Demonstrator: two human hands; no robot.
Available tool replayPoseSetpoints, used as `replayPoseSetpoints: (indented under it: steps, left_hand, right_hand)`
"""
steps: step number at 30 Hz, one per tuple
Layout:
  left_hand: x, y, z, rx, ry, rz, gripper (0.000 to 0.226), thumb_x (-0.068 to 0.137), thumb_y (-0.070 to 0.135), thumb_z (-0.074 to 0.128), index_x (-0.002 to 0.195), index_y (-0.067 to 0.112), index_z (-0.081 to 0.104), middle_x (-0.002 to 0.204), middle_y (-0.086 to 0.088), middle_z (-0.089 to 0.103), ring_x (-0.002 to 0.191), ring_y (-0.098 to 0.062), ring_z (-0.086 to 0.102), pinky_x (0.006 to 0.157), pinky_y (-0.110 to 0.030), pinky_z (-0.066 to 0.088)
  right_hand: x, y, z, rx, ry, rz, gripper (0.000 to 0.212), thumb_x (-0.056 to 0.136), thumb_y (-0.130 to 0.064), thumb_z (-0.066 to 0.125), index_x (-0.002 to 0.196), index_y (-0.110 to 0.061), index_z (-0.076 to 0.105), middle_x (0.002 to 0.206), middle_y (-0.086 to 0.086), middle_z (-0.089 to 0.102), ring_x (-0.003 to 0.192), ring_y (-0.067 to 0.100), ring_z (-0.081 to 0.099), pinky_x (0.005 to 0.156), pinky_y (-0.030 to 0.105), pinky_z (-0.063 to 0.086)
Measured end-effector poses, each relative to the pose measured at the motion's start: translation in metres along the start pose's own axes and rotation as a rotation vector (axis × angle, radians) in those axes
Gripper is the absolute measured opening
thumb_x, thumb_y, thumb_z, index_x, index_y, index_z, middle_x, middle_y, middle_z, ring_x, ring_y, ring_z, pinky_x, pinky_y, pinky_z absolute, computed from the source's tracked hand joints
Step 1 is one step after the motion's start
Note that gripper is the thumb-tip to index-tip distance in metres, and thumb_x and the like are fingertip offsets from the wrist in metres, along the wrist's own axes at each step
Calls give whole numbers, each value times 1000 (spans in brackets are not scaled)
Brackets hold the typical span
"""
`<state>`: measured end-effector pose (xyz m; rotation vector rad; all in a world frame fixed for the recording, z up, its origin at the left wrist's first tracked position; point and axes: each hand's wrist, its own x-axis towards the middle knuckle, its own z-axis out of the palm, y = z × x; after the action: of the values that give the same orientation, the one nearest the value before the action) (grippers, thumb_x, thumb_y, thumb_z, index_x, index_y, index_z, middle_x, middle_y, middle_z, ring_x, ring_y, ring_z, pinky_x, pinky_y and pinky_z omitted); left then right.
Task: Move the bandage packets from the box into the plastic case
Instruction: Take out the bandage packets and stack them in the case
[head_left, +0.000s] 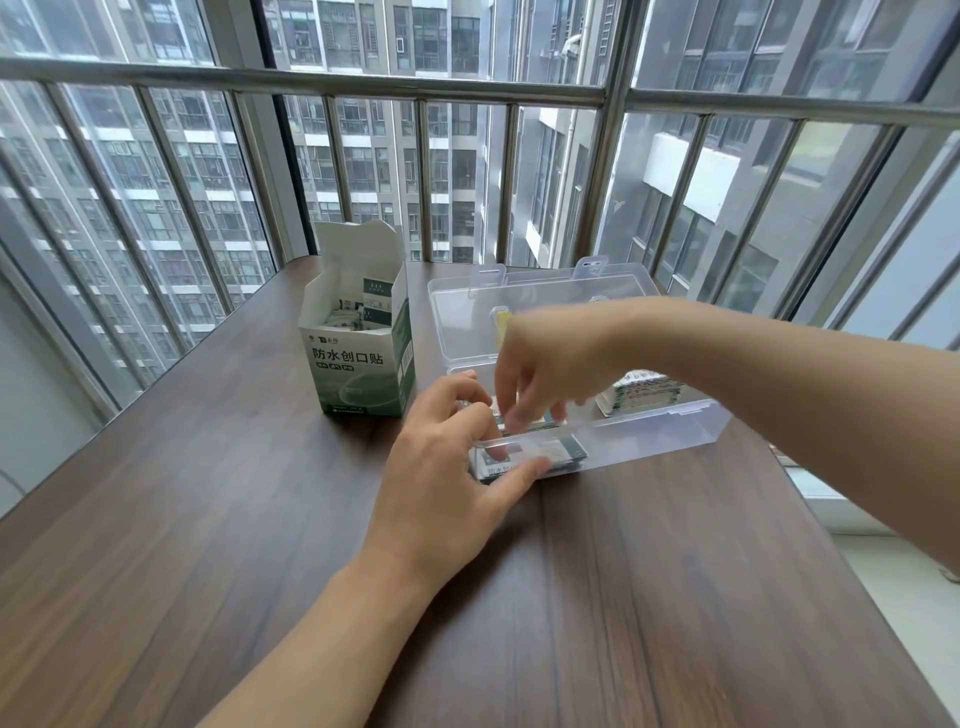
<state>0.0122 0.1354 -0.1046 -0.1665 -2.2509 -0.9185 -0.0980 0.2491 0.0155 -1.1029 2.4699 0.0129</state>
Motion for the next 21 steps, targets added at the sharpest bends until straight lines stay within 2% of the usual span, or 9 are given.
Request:
replayPoseSetpoints:
  steps: [2, 4, 7, 10, 12, 13, 15, 19, 21]
  left_hand:
    - [0, 1, 0, 2, 2, -2, 34, 70, 41, 83, 69, 17, 59, 103, 8, 54, 90, -13, 59, 83, -9, 39]
    - [-1, 0, 0, 3, -1, -2, 34, 70, 44, 80, 69, 17, 59, 103, 9, 53, 91, -13, 59, 83, -8, 39]
    - [-1, -1, 0, -7, 3, -2, 36, 71, 49, 76, 70, 17, 59, 104, 9, 53, 93, -13, 59, 84, -9, 40]
    - [-1, -1, 1, -4, 8, 5, 37, 71, 49, 75, 69, 15, 59, 104, 8, 53, 92, -13, 58, 84, -9, 39]
    - [0, 0, 1, 3, 3, 4, 36, 71, 44, 79, 69, 14, 59, 103, 7, 53, 91, -13, 58, 83, -8, 39]
    - [0, 0, 1, 6, 1, 0, 36, 70, 42, 80, 69, 14, 59, 103, 7, 53, 90, -13, 58, 83, -9, 40]
    - [-1, -1, 1, 5, -9, -9, 35, 70, 40, 82, 70, 14, 59, 103, 8, 53, 90, -13, 58, 83, -8, 39]
    - [-1, -2, 0, -9, -2, -26, 29, 71, 32, 84, 71, 20, 57, 105, 9, 52, 91, -11, 57, 84, -3, 34]
    - [-1, -4, -1, -10, -5, -35, 31, 71, 28, 86, 71, 23, 56, 110, 8, 53, 98, -9, 57, 88, -2, 33]
  right_hand:
    - [-9, 8, -10, 144, 114, 51, 17, 89, -27, 76, 83, -10, 73, 73, 2, 75, 64, 12, 74, 52, 19, 53]
    - [-16, 12, -11, 178, 107, 128, 21, 87, -26, 78, 82, -7, 72, 74, 6, 76, 64, 16, 75, 56, 23, 58]
    - [-14, 13, 2, 133, 79, 264, 27, 86, -29, 78, 90, -3, 71, 82, 11, 76, 63, 20, 75, 61, 30, 63]
    - [-5, 11, 10, 116, 91, 364, 22, 88, -27, 69, 87, -5, 69, 76, 8, 68, 59, 23, 67, 52, 23, 52]
    - [-3, 8, 12, 184, 120, 391, 20, 89, -24, 61, 84, -5, 66, 76, 8, 70, 66, 26, 68, 60, 28, 56]
    - [-3, 5, 13, 243, 128, 404, 21, 90, -23, 60, 87, -3, 66, 81, 11, 73, 74, 28, 73, 69, 34, 62]
    - [-2, 3, 15, 326, 145, 417, 22, 91, -21, 59, 93, -2, 67, 91, 16, 75, 86, 30, 75, 84, 44, 62]
    - [1, 7, 20, 491, 197, 436, 22, 89, -19, 60, 101, -2, 68, 93, 17, 75, 88, 29, 75, 87, 44, 61]
    - [0, 12, 21, 562, 215, 444, 21, 89, -17, 60, 102, -1, 69, 92, 15, 76, 87, 28, 76, 87, 43, 61]
